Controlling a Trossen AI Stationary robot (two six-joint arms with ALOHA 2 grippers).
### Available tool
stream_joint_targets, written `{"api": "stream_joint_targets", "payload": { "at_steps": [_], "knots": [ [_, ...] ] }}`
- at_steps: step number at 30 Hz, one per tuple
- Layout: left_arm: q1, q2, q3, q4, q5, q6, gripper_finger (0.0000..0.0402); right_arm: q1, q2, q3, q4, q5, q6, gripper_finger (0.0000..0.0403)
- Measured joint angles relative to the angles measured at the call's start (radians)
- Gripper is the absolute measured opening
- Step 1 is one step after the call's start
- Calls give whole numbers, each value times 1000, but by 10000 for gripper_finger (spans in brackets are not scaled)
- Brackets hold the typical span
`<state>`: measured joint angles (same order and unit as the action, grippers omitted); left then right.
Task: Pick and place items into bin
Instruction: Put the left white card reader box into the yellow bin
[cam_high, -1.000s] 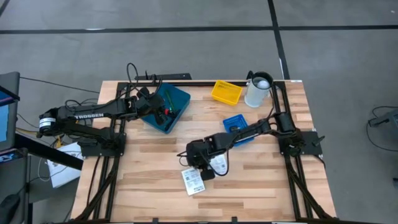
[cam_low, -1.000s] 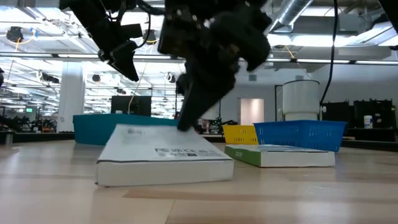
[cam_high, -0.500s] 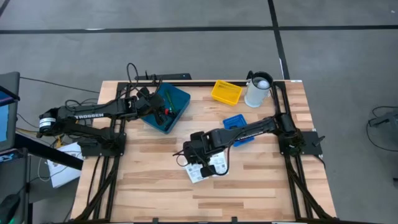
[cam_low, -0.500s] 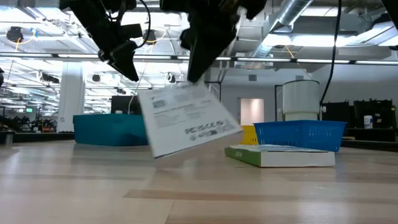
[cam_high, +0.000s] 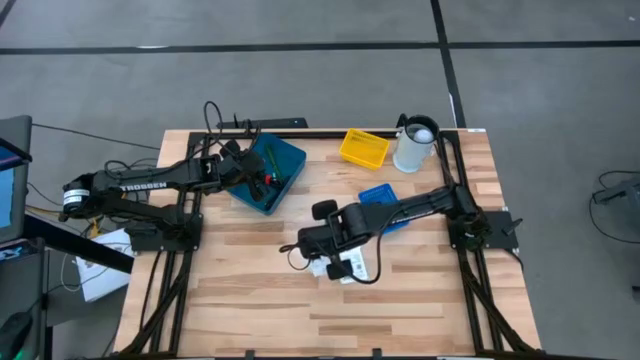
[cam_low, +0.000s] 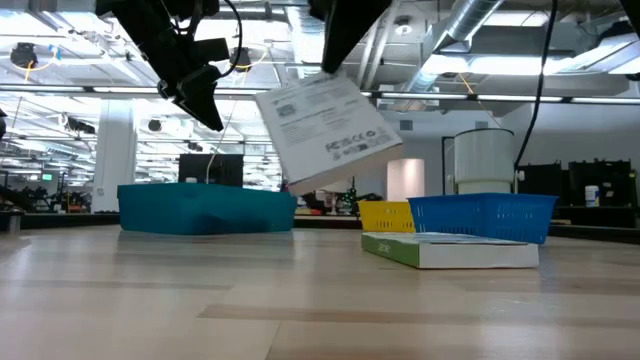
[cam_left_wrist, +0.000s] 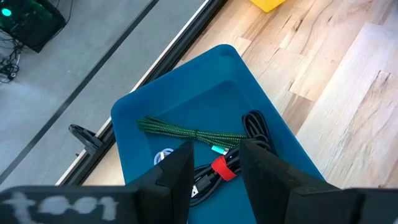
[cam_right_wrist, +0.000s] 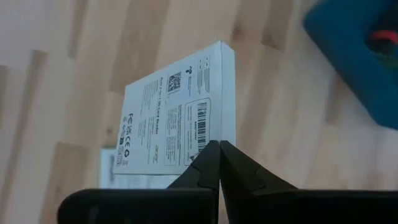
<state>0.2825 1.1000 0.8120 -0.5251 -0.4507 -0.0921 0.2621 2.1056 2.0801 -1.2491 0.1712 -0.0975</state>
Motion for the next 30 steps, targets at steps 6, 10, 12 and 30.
{"api": "stream_joint_targets", "payload": {
  "at_steps": [6, 10, 12, 30],
  "knots": [
    [0, 0, 0, 0, 0, 0, 119, -38, -1, 78, -150, 88, 12, 0],
    [0, 0, 0, 0, 0, 0, 119, -78, -1, 135, -241, 136, 12, 0],
    [0, 0, 0, 0, 0, 0, 119, -102, -1, 169, -280, 158, 11, 0],
    [0, 0, 0, 0, 0, 0, 119, -429, -19, 275, -322, 332, -101, 0]
  ]
}}
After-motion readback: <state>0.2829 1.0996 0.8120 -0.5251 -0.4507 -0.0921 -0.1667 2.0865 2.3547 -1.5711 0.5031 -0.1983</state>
